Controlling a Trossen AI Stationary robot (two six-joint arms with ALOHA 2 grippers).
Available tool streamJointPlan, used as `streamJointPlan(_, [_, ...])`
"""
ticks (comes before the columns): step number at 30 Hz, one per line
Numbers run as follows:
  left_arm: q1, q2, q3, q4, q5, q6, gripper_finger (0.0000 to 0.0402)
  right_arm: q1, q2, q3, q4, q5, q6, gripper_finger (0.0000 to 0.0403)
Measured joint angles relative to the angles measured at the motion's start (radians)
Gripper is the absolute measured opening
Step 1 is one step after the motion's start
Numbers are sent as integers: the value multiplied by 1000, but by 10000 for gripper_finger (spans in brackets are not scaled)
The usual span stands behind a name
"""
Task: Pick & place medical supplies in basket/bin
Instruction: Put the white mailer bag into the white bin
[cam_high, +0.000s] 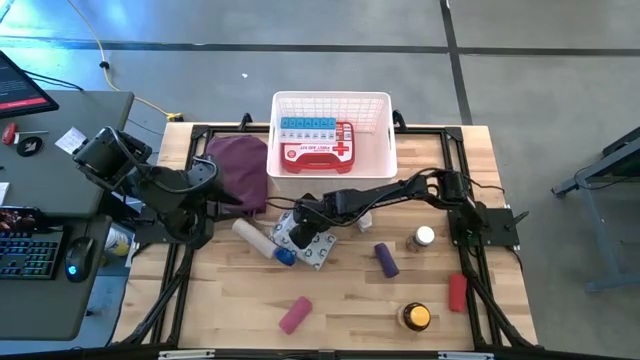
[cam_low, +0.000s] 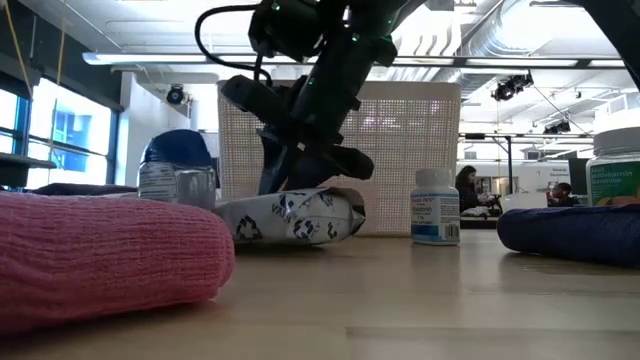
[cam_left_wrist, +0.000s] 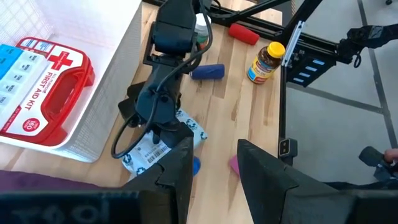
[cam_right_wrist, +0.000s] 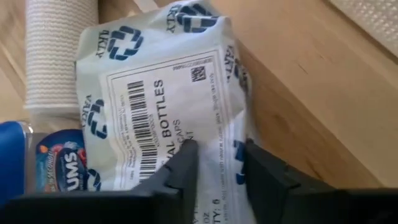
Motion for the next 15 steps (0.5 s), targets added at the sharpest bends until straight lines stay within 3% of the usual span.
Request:
streamJointPlan(5, [0,0,0,0,0,1,161,7,0,0,6,-6,-32,11])
streamJointPlan(15, [0,0,0,0,0,9,161,12,-76,-7,21,-48,-69,0])
